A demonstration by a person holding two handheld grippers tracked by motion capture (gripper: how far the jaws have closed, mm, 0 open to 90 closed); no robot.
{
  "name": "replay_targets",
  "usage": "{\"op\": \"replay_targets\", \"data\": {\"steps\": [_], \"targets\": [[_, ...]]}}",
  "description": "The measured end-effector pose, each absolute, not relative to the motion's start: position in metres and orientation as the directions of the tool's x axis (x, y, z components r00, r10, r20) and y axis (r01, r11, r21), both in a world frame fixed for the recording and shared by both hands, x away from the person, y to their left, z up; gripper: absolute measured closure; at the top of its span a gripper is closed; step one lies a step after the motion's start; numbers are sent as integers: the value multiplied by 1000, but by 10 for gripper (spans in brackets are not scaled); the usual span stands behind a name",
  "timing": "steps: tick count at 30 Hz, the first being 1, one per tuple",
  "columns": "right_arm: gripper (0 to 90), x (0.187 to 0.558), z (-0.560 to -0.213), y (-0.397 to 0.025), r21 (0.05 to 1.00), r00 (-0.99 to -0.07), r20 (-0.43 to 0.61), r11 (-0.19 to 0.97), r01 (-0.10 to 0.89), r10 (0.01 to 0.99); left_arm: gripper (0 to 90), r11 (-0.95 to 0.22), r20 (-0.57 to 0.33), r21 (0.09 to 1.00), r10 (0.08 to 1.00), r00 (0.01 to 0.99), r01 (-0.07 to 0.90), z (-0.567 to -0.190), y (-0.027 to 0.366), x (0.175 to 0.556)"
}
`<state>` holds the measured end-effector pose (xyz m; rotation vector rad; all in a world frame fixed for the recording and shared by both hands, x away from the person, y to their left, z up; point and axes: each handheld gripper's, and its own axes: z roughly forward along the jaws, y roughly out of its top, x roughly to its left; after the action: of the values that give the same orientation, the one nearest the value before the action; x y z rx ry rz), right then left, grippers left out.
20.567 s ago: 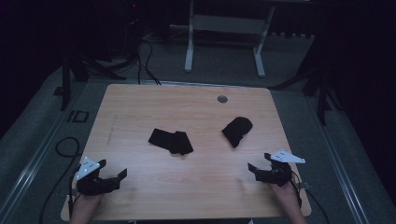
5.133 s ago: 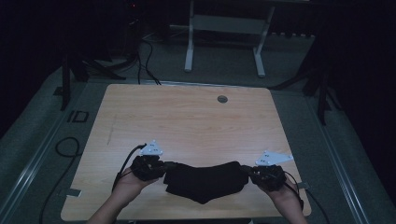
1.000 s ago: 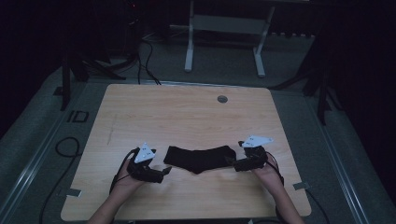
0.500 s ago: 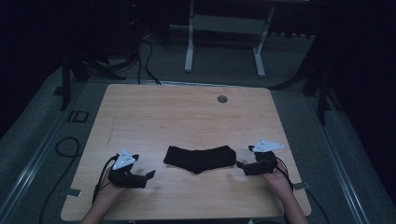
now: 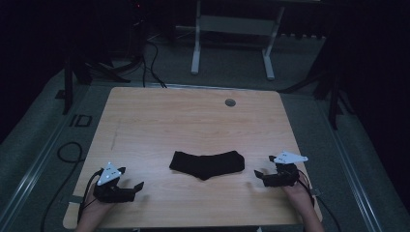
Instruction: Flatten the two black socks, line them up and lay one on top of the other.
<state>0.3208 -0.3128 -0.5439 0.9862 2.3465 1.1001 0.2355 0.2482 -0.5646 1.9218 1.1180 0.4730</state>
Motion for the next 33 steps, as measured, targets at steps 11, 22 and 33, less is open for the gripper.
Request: {"op": "replay_targets", "data": {"steps": [11, 22, 33], "targets": [[119, 310, -550, -339, 803, -598, -12, 364, 472, 801, 85, -191, -109, 823, 871, 478, 535, -567, 269, 226], [119, 296, -556, -358, 822, -529, 3, 299, 485, 848, 85, -136, -130, 835, 892, 432, 533, -566, 282, 215], [119, 286, -558, -374, 851, -417, 16, 207, 483, 909, 85, -85, -148, 852, 907, 394, 516, -567, 290, 209]]}}
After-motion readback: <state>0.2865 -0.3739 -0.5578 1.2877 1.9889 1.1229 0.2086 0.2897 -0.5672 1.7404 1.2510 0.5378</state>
